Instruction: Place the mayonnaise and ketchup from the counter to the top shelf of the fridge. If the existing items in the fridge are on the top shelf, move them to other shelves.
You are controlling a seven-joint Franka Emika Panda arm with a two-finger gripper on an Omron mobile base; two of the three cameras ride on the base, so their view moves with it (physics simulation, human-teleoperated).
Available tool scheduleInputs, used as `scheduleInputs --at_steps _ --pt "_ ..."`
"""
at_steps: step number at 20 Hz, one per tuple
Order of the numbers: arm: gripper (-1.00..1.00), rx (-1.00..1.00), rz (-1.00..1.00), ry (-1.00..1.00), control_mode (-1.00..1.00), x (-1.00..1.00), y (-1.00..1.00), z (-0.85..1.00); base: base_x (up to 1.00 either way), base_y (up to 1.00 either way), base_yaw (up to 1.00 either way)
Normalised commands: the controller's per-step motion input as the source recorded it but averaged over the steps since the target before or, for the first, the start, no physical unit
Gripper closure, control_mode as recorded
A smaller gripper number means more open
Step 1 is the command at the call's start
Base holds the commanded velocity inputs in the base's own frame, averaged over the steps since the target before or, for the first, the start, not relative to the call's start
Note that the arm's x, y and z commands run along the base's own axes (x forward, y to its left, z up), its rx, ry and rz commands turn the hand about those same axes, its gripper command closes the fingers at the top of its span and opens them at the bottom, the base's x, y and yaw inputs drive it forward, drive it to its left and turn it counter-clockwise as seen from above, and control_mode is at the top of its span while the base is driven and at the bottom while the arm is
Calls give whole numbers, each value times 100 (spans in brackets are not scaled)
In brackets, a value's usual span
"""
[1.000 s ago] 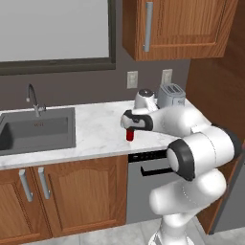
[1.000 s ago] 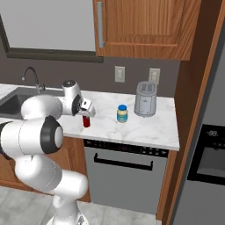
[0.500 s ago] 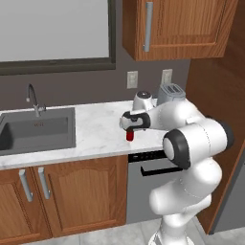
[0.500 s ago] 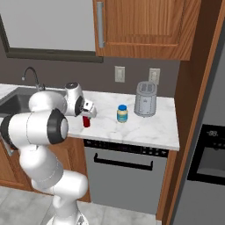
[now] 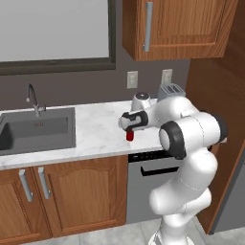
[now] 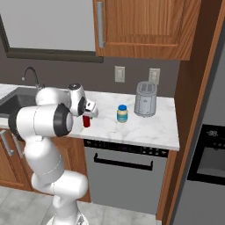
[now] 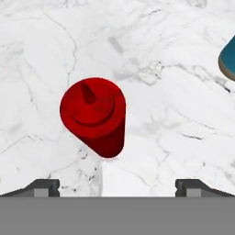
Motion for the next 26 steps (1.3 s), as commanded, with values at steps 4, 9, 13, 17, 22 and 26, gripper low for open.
scheduleInputs --at_steps 4,9,13,17,22,26 --pt "-100 0 0 0 -100 29 1 -7 0 0 0" --pt "-100 0 0 0 -100 24 4 -9 0 0 0" --pt "-100 0 0 0 -100 19 8 -10 0 0 0" --pt "-100 0 0 0 -100 19 7 -12 0 0 0" --pt "-100 0 0 0 -100 17 4 -11 0 0 0" --pt "-100 0 0 0 -100 10 0 -13 0 0 0"
